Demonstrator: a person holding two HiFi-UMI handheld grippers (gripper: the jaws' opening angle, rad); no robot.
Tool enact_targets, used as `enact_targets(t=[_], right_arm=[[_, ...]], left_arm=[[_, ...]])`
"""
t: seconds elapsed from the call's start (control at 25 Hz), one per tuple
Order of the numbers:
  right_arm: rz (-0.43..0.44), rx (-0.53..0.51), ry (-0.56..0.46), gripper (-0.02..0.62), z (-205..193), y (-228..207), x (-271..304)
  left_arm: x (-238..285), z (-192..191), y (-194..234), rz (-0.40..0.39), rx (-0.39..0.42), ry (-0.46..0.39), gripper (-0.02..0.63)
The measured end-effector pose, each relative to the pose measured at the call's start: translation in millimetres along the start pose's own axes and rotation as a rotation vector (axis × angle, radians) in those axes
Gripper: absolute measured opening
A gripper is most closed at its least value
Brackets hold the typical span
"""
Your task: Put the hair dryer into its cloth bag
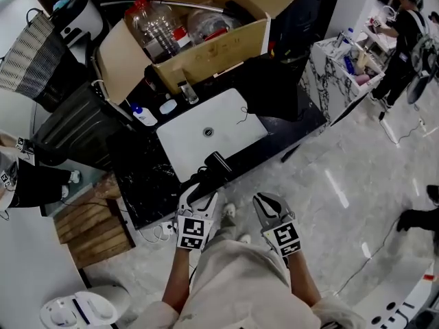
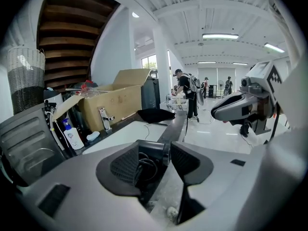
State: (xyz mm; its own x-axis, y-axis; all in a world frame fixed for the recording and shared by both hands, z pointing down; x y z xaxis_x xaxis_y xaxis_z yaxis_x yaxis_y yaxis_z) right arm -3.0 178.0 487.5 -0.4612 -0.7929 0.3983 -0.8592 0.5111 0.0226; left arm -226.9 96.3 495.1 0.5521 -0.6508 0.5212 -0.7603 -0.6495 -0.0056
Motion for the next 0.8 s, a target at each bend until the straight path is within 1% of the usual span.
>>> enact_targets(t=[0.24, 0.4, 0.64, 0.8], right_arm=[[0.029, 0.015, 0.039, 0.028, 7.8, -2.9, 35.4], [0.048, 0.007, 0.059, 0.028, 11.4, -1.7, 57.3], [0.063, 0.004, 0.091, 0.028, 16.4, 2.3, 83.5], [0.059, 0.01, 0.11, 0.028, 17.2, 2.5, 97.5]], left_arm=[[15.5, -10.6, 25.2, 0.004, 0.007, 0.078, 0.222], [28.0, -15.9, 42.2, -0.007, 0.029, 0.117, 0.244], [51.1, -26.2, 62.5, -0.072, 0.102, 0.218, 0.274], [66.7, -34.0, 71.7, -0.134, 0.146, 0.292, 0.285]])
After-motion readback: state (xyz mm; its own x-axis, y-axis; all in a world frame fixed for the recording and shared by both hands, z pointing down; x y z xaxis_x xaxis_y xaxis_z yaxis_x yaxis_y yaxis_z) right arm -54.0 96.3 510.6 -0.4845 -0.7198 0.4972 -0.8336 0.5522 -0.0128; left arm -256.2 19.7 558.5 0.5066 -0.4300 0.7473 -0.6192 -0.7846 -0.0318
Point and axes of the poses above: the fingertips, and each gripper's own axes: x forward along the fingers, y to its left, z out of its top, the point moved 10 cm from there along -x, backward along the fingers, and after that the axes turned 7 degrees about -x, right-handed, at the moved point
